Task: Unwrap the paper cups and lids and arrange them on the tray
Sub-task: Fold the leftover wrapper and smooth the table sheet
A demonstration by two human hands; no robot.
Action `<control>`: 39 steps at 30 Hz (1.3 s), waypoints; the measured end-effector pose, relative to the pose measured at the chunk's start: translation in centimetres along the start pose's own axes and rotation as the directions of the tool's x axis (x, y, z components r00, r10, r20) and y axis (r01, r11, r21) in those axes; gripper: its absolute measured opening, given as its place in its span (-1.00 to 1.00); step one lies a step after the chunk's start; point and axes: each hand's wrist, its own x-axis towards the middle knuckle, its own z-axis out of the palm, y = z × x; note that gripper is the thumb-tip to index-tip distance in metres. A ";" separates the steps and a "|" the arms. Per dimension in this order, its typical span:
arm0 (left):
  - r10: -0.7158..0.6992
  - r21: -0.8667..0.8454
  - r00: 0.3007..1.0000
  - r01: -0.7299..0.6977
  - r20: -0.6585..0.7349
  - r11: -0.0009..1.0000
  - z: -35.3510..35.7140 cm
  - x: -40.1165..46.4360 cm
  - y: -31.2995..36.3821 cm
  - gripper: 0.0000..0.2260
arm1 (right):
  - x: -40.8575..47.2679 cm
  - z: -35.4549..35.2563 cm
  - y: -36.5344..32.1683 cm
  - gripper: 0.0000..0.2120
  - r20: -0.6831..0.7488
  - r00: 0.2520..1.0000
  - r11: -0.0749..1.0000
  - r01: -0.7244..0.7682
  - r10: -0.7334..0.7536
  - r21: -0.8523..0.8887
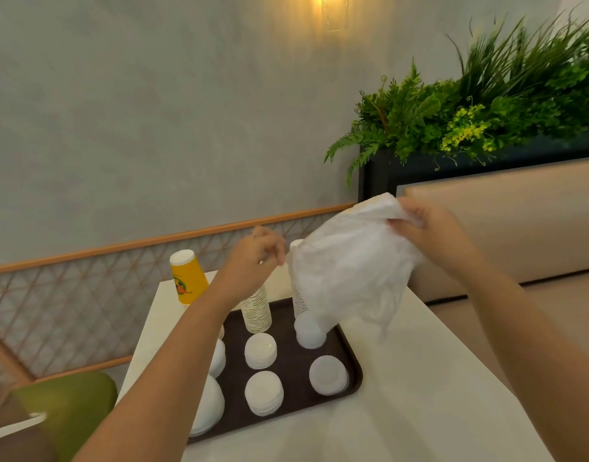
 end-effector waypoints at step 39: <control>0.110 -0.017 0.982 -0.108 0.154 0.994 1.3 1.1 4.7 -0.13 | -4.2 5.0 2.9 -0.11 0.013 0.998 0.781 -0.062 0.069 0.622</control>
